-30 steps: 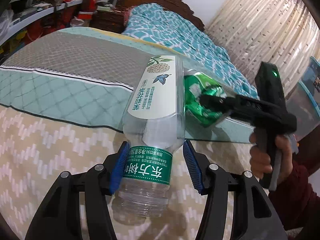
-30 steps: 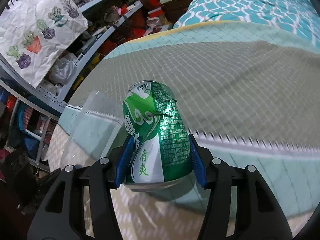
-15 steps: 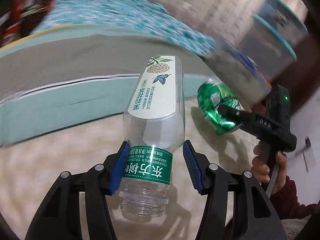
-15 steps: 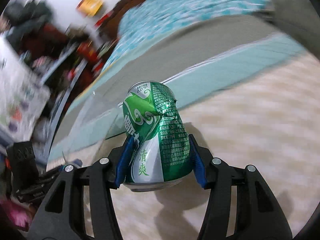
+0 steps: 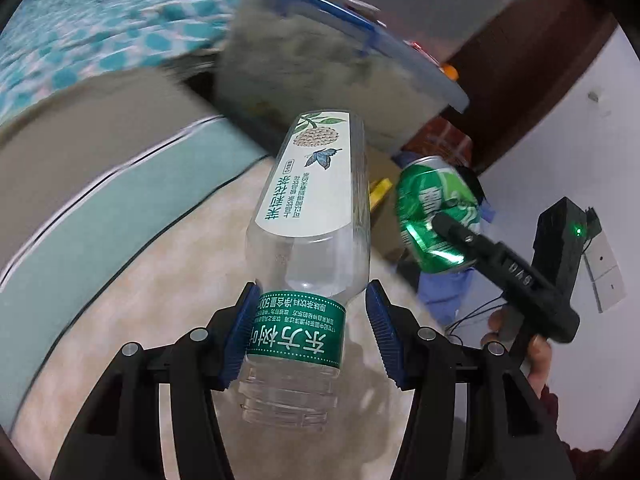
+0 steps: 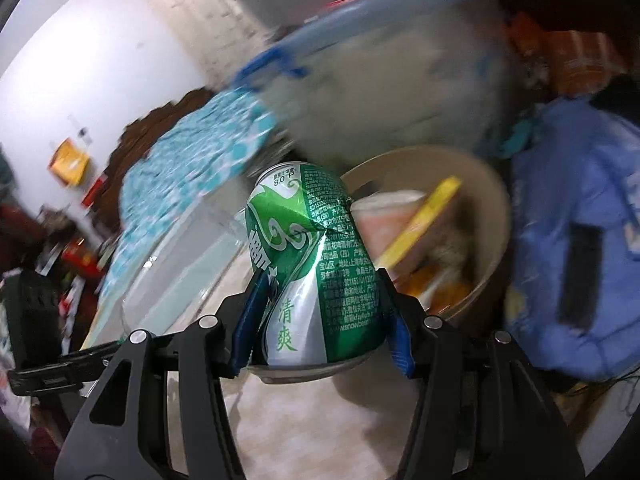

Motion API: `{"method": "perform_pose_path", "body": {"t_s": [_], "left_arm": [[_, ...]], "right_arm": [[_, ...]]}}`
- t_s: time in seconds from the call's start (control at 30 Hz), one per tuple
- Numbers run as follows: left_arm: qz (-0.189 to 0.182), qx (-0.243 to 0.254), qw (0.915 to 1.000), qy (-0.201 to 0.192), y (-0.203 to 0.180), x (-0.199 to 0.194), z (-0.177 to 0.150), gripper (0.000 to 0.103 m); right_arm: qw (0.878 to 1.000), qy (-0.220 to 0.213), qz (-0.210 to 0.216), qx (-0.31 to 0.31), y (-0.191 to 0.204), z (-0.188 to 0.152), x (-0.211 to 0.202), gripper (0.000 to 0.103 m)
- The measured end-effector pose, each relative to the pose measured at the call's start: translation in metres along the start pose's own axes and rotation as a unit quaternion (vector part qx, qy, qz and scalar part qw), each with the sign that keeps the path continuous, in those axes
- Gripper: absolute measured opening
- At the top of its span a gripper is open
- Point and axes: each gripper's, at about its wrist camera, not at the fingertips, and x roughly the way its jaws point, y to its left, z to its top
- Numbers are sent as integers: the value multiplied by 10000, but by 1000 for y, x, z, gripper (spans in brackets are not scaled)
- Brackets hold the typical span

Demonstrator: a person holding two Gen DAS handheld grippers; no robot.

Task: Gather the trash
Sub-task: 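Carry bottle and can to the wastebasket and release both into it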

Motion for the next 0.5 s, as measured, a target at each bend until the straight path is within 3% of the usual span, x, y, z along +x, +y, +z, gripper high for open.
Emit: {"method": "perform_pose_path", "body": {"t_s": [0.23,0.33,0.37,0.5], "left_arm": [[300,392,9985,240,-45,83,46,52],[543,353,9973,355,-46,107,49,53],[591,360,9969,387,-48,114,50,57],[507,514,9971,247,-57,106,50,76]], "right_arm": [[9985,145,-480,-233,-26,14,35,57],[9987,350,-337,-155,-37,13,44,66],[9988,310,-347,-125,-37,13,44,71],[9985,36,-494,-215,-34,10,32,72]]}}
